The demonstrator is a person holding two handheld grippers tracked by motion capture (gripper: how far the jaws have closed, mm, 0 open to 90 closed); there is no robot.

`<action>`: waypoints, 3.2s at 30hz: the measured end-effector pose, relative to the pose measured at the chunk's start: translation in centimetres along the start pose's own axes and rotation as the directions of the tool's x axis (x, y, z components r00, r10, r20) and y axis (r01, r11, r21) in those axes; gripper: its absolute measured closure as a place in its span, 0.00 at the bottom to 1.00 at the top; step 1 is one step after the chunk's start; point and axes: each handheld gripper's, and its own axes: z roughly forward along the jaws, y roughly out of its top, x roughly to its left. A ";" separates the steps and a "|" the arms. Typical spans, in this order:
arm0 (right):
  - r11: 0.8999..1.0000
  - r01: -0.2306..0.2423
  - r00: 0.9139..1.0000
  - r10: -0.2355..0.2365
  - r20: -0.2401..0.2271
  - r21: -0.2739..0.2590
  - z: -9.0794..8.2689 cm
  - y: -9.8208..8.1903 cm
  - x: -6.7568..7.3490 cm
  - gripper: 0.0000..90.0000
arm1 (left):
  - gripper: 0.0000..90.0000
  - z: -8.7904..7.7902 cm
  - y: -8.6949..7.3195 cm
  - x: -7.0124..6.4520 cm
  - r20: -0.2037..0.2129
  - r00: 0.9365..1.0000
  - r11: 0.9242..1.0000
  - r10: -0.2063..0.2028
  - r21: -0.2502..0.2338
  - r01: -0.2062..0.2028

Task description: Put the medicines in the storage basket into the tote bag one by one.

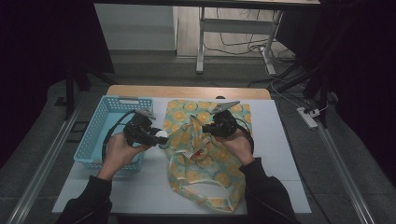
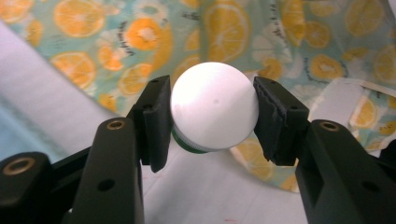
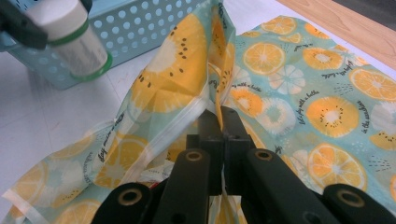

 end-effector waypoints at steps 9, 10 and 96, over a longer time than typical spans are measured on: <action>1.000 0.003 1.000 -0.003 -0.001 0.000 0.0 0.0 0.1 1.00 | 0.55 1.7 0.6 -2.2 0.050 0.998 0.999 0.046 -0.001 -0.046; 1.000 0.003 1.000 -0.003 -0.001 0.000 0.0 0.0 0.1 1.00 | 0.55 2.0 0.7 -2.5 0.054 0.997 0.998 0.056 0.004 -0.056; 1.000 0.012 1.000 -0.012 -0.006 0.004 0.2 0.0 0.2 1.00 | 0.17 9.7 1.9 -7.7 0.164 0.976 0.989 0.145 -0.061 -0.137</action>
